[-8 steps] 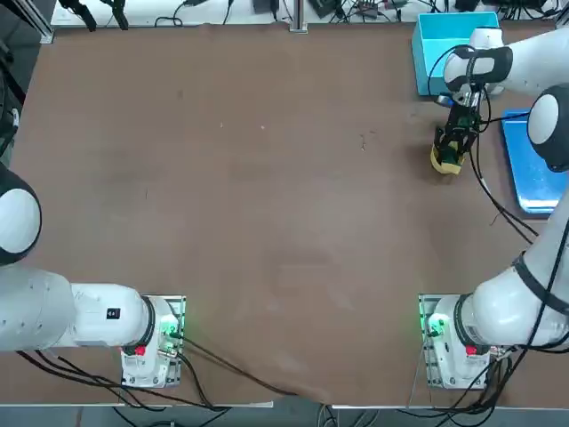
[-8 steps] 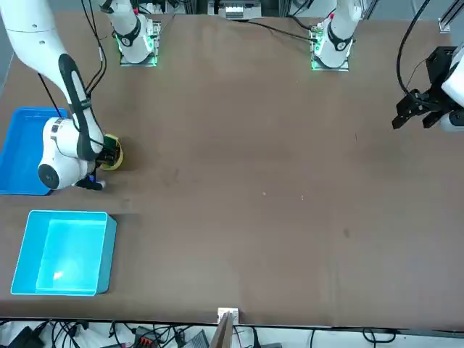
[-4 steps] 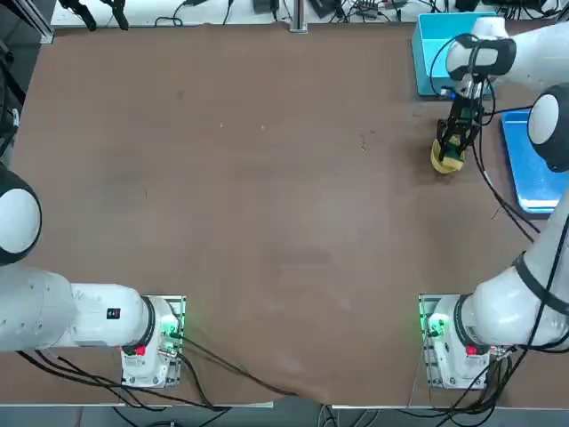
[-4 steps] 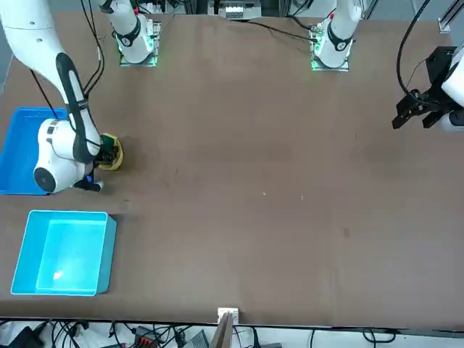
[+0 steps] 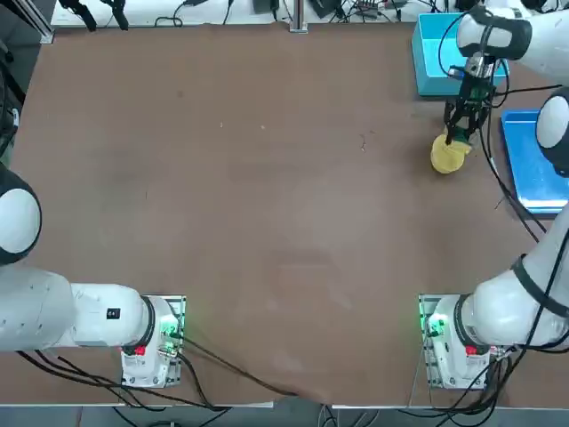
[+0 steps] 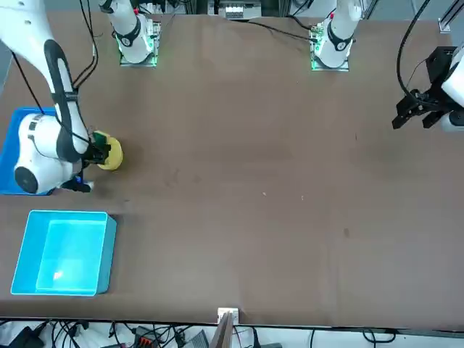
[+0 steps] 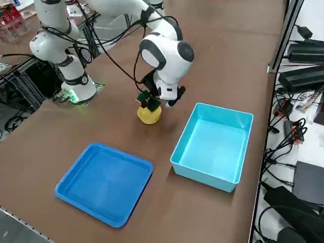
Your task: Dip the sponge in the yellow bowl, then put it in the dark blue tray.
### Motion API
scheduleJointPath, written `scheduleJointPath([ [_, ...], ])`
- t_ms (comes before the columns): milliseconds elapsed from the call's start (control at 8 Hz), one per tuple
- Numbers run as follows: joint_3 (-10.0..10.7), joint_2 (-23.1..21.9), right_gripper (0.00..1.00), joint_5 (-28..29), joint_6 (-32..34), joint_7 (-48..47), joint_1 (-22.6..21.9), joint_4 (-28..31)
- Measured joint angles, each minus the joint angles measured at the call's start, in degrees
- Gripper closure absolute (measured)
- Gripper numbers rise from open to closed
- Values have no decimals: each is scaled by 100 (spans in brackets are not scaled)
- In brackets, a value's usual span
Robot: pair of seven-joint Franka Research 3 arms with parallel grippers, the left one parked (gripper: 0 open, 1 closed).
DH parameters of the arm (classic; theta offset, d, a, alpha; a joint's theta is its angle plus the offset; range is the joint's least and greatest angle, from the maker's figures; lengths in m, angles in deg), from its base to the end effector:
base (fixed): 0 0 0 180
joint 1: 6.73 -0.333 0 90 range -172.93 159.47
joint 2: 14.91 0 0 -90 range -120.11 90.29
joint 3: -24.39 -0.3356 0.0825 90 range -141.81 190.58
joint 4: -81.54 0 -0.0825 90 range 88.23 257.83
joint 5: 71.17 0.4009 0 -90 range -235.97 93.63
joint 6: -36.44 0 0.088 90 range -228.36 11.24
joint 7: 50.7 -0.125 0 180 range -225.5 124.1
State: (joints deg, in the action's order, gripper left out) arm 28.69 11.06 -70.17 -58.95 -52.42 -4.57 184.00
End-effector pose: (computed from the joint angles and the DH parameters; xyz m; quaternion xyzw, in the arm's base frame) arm 0.5889 -0.0625 0.2619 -0.9561 0.0727 0.2838 0.0030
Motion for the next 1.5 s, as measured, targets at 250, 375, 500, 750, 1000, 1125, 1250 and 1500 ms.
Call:
scheduleJointPath([
  [250,29,-516,49,-131,76,187,226,6],
  [375,41,-733,49,-392,89,454,480,11],
  [500,49,-860,49,-736,62,787,782,19],
  [750,71,-868,49,-1105,-416,1659,1500,69],
  [1000,83,-600,49,-1436,-1317,2538,2300,131],
  [1125,85,-382,49,-1535,-1829,2793,2627,148],
  [1250,86,-139,49,-1576,-2312,3021,2906,160],
  [1500,83,282,49,-1586,-3022,3312,3236,164],
])
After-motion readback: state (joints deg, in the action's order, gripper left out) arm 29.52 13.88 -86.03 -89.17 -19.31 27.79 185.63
